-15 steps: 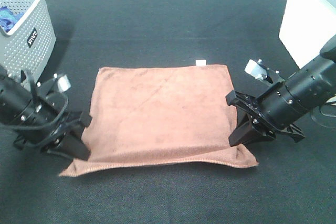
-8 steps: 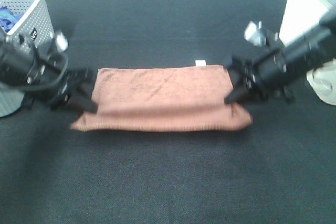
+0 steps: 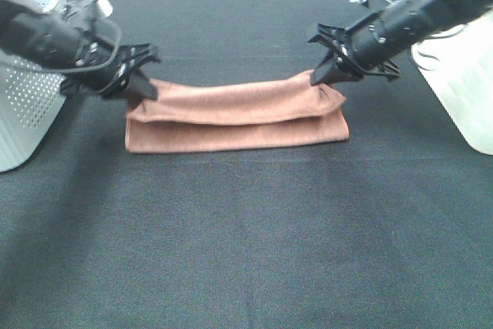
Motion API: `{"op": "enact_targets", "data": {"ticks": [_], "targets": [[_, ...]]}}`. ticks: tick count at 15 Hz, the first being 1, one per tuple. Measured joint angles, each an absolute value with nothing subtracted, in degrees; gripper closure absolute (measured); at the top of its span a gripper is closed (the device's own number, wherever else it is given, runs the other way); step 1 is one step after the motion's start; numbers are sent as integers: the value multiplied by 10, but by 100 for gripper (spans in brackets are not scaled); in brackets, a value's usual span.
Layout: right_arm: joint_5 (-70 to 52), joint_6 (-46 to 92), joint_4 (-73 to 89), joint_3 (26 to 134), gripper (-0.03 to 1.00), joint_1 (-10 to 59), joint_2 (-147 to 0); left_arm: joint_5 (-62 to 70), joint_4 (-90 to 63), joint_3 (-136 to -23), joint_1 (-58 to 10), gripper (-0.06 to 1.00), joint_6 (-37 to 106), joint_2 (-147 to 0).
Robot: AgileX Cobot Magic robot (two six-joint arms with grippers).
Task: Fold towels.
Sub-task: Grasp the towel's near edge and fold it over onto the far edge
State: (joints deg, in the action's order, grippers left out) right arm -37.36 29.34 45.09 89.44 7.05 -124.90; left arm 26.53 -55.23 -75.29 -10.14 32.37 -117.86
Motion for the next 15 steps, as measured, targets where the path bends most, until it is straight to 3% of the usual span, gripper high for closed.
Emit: {"op": "enact_targets", "data": {"ticks": [3, 5, 6, 8, 9, 10, 12, 15], "targets": [[-363, 287, 436, 928, 97, 70, -1291, 252, -551, -799, -101, 93, 324, -1222], [-351, 286, 435, 930, 86, 70, -1305, 252, -551, -812, -101, 84, 324, -1239], [-351, 286, 435, 930, 86, 70, -1305, 252, -551, -812, -101, 84, 324, -1239], [-351, 273, 435, 930, 42, 70, -1305, 253, -551, -812, -101, 47, 324, -1240], [-356, 265, 432, 930, 25, 70, -1302, 257, -549, -812, -101, 31, 324, -1240], [-368, 258, 416, 930, 14, 70, -1296, 259, -539, -812, -101, 21, 324, -1240], [-415, 233, 350, 931, 5, 70, -1266, 270, -476, -812, -101, 15, 280, -1240], [-454, 167, 270, 933, 5, 70, -1252, 274, -368, -812, -101, 14, 178, -1240]]}}
